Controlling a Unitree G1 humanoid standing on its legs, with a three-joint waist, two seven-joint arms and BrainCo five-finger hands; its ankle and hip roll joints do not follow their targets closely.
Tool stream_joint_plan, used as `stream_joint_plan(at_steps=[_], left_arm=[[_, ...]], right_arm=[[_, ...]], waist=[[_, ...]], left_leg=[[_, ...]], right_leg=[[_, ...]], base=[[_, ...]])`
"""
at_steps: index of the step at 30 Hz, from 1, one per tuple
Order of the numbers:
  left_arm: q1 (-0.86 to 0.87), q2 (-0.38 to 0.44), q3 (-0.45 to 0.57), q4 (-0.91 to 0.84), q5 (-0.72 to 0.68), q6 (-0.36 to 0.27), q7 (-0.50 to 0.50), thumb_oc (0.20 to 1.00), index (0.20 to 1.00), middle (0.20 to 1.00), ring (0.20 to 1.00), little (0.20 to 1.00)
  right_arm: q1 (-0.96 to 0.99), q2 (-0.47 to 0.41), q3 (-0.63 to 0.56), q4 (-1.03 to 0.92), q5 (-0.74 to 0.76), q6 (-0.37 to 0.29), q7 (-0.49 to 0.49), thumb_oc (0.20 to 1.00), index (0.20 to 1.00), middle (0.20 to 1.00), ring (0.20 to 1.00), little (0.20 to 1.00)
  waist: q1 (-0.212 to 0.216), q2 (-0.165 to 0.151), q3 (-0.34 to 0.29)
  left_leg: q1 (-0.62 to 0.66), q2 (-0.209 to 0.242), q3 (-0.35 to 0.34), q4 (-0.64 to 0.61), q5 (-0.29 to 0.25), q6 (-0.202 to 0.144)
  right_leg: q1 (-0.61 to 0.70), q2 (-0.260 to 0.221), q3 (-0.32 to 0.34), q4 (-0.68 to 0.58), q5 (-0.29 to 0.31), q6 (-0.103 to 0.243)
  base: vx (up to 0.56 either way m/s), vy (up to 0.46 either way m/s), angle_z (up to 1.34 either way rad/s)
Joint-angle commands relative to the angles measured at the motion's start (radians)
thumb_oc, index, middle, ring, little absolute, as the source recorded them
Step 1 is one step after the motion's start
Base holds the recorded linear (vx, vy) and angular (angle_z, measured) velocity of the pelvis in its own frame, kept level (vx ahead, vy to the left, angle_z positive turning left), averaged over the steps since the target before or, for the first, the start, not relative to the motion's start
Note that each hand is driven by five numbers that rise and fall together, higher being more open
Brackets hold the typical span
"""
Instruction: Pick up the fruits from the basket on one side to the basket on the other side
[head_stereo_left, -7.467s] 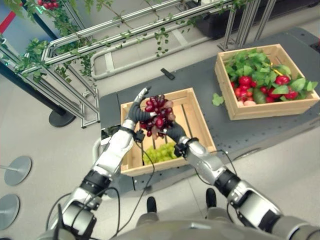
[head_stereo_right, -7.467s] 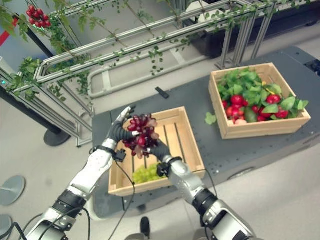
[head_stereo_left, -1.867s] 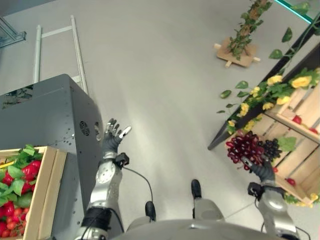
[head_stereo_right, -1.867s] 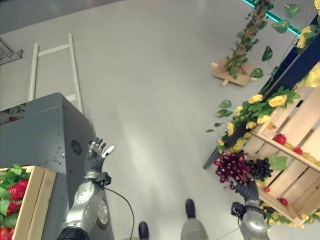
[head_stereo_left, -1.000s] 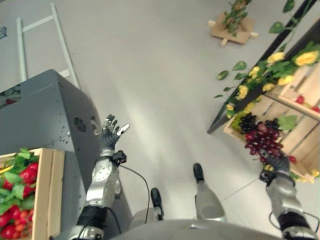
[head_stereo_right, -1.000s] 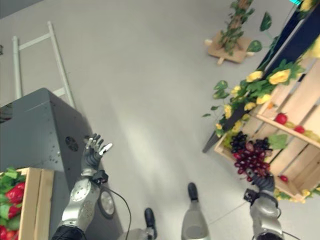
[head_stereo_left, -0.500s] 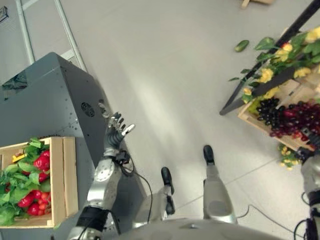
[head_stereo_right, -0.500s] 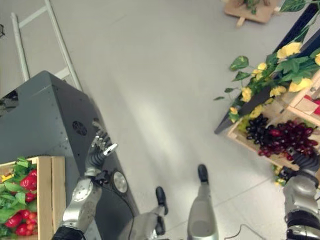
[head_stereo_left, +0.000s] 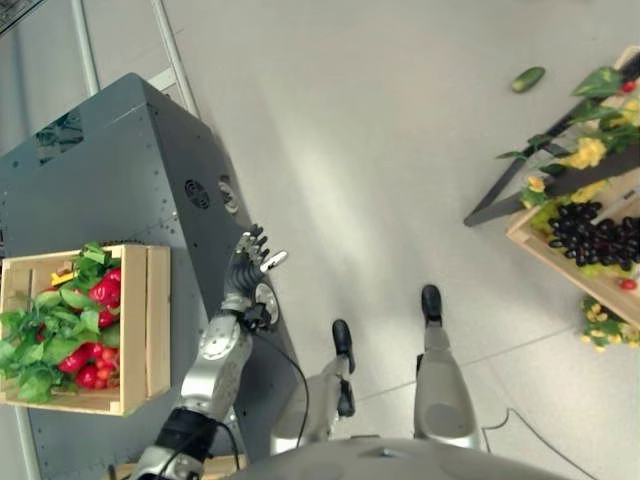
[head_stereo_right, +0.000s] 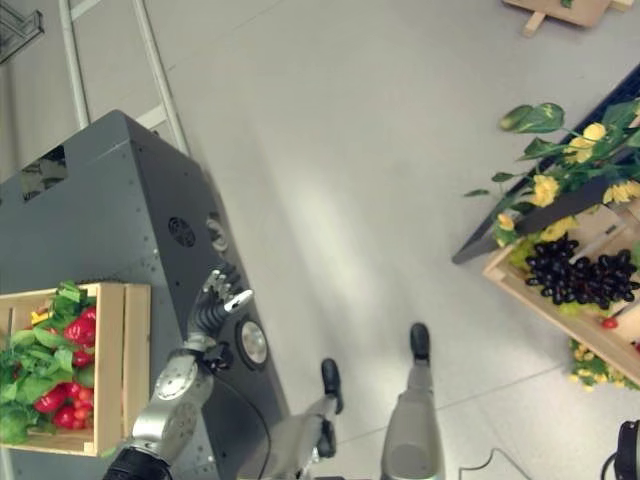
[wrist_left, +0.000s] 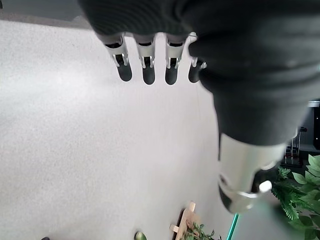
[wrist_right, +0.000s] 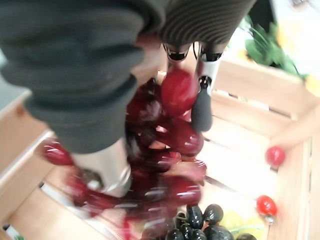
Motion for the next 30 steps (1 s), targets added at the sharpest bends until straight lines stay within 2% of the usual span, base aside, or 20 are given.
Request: stream_joint_plan(at_steps=[1, 4, 6, 9, 13, 14, 16, 17, 18, 19, 20, 22, 26, 30], left_arm=[[-0.027, -0.002, -0.023, -0.039, -0.015, -0.033, 0.007, 1.0, 1.0, 1.0, 1.0, 1.0], [-0.049, -0.007, -0.022, -0.031, -0.015, -0.032, 0.008, 1.0, 1.0, 1.0, 1.0, 1.0], [-0.052, -0.011, -0.01, -0.031, -0.015, -0.034, 0.008, 1.0, 1.0, 1.0, 1.0, 1.0], [-0.063, -0.017, 0.024, -0.027, -0.008, -0.039, 0.016, 1.0, 1.0, 1.0, 1.0, 1.0], [-0.06, -0.032, 0.083, -0.014, 0.001, -0.046, 0.031, 1.0, 1.0, 1.0, 1.0, 1.0], [-0.056, -0.035, 0.101, -0.014, 0.012, -0.049, 0.036, 1.0, 1.0, 1.0, 1.0, 1.0], [-0.055, -0.034, 0.11, -0.008, 0.017, -0.051, 0.037, 1.0, 1.0, 1.0, 1.0, 1.0], [-0.053, -0.044, 0.129, 0.0, 0.018, -0.053, 0.041, 1.0, 1.0, 1.0, 1.0, 1.0], [-0.048, -0.046, 0.137, -0.001, 0.021, -0.054, 0.042, 1.0, 1.0, 1.0, 1.0, 1.0], [-0.046, -0.044, 0.137, -0.001, 0.022, -0.053, 0.042, 1.0, 1.0, 1.0, 1.0, 1.0], [-0.036, -0.045, 0.152, -0.004, 0.027, -0.053, 0.042, 1.0, 1.0, 1.0, 1.0, 1.0], [-0.022, -0.055, 0.176, 0.0, 0.026, -0.055, 0.043, 1.0, 1.0, 1.0, 1.0, 1.0], [-0.007, -0.064, 0.187, 0.013, 0.02, -0.062, 0.048, 1.0, 1.0, 1.0, 1.0, 1.0], [-0.004, -0.075, 0.19, 0.03, 0.007, -0.076, 0.059, 1.0, 1.0, 1.0, 1.0, 1.0]], right_arm=[[-0.082, -0.09, 0.117, 0.035, -0.089, 0.006, -0.006, 1.0, 1.0, 1.0, 1.0, 1.0], [-0.123, -0.076, 0.223, -0.01, -0.222, 0.022, -0.006, 1.0, 1.0, 1.0, 1.0, 1.0], [-0.119, -0.069, 0.228, -0.054, -0.235, 0.018, -0.014, 1.0, 1.0, 1.0, 1.0, 1.0], [-0.039, -0.02, 0.18, -0.242, -0.269, -0.005, -0.05, 1.0, 1.0, 1.0, 1.0, 1.0], [0.166, 0.107, 0.028, -0.575, -0.333, -0.031, -0.083, 1.0, 1.0, 1.0, 1.0, 1.0], [0.238, 0.17, -0.023, -0.685, -0.347, -0.038, -0.08, 1.0, 1.0, 1.0, 1.0, 1.0], [0.272, 0.2, -0.054, -0.723, -0.348, -0.047, -0.075, 1.0, 1.0, 1.0, 1.0, 1.0], [0.309, 0.288, -0.067, -0.774, -0.339, -0.07, -0.071, 1.0, 1.0, 1.0, 1.0, 1.0], [0.328, 0.326, -0.069, -0.801, -0.326, -0.082, -0.058, 1.0, 1.0, 1.0, 1.0, 1.0], [0.332, 0.329, -0.071, -0.805, -0.326, -0.081, -0.057, 1.0, 1.0, 1.0, 1.0, 1.0], [0.358, 0.405, -0.06, -0.852, -0.306, -0.104, -0.034, 1.0, 1.0, 1.0, 1.0, 1.0], [0.394, 0.487, -0.039, -0.926, -0.285, -0.135, 0.006, 1.0, 1.0, 1.0, 1.0, 1.0], [0.446, 0.567, -0.009, -1.011, -0.272, -0.158, 0.045, 1.0, 1.0, 1.0, 1.0, 1.0], [0.483, 0.606, 0.06, -1.092, -0.29, -0.179, 0.083, 1.0, 1.0, 1.0, 1.0, 1.0]], waist=[[-0.015, -0.043, -0.042], [-0.018, -0.042, -0.042], [-0.024, -0.044, -0.04], [-0.035, -0.048, -0.038], [-0.047, -0.06, -0.039], [-0.05, -0.066, -0.04], [-0.048, -0.07, -0.043], [-0.049, -0.073, -0.046], [-0.046, -0.079, -0.05], [-0.046, -0.081, -0.051], [-0.044, -0.09, -0.055], [-0.046, -0.098, -0.062], [-0.046, -0.112, -0.073], [-0.044, -0.121, -0.087]], left_leg=[[-0.013, 0.039, -0.014, 0.033, -0.027, -0.073], [-0.012, 0.034, -0.016, 0.033, -0.028, -0.07], [-0.012, 0.033, -0.018, 0.034, -0.028, -0.069], [-0.013, 0.033, -0.021, 0.035, -0.032, -0.066], [-0.016, 0.032, -0.024, 0.039, -0.039, -0.059], [-0.016, 0.032, -0.027, 0.04, -0.041, -0.056], [-0.016, 0.032, -0.029, 0.042, -0.044, -0.054], [-0.016, 0.031, -0.031, 0.042, -0.047, -0.05], [-0.016, 0.031, -0.031, 0.043, -0.049, -0.049], [-0.015, 0.031, -0.031, 0.043, -0.049, -0.049], [-0.015, 0.032, -0.03, 0.047, -0.052, -0.048], [-0.013, 0.035, -0.027, 0.047, -0.052, -0.047], [-0.006, 0.043, -0.023, 0.04, -0.045, -0.051], [0.005, 0.058, -0.02, 0.038, -0.04, -0.058]], right_leg=[[-0.026, -0.027, 0.014, 0.042, -0.102, 0.056], [-0.021, -0.031, 0.013, 0.04, -0.099, 0.056], [-0.019, -0.032, 0.013, 0.039, -0.099, 0.056], [-0.015, -0.032, 0.012, 0.034, -0.097, 0.058], [-0.018, -0.031, 0.017, 0.037, -0.096, 0.057], [-0.018, -0.031, 0.016, 0.039, -0.098, 0.056], [-0.017, -0.031, 0.016, 0.041, -0.1, 0.056], [-0.018, -0.028, 0.019, 0.043, -0.101, 0.054], [-0.018, -0.027, 0.019, 0.044, -0.101, 0.053], [-0.018, -0.027, 0.019, 0.044, -0.102, 0.053], [-0.018, -0.025, 0.018, 0.045, -0.101, 0.052], [-0.019, -0.021, 0.02, 0.047, -0.101, 0.051], [-0.017, -0.017, 0.019, 0.051, -0.104, 0.049], [-0.009, -0.004, 0.013, 0.059, -0.114, 0.045]], base=[[0.0, 0.0, 0.0], [-0.01, 0.011, 0.01], [0.0, 0.0, 0.0], [0.0, 0.0, 0.0], [-0.02, -0.002, 0.02], [0.0, 0.0, 0.0], [0.0, 0.0, 0.0], [0.0, 0.0, 0.0], [0.0, 0.0, 0.0], [0.0, 0.0, 0.0], [-0.04, -0.023, 0.02], [-0.04, -0.015, 0.01], [0.0, 0.0, 0.0], [0.0, -0.023, 0.0]])
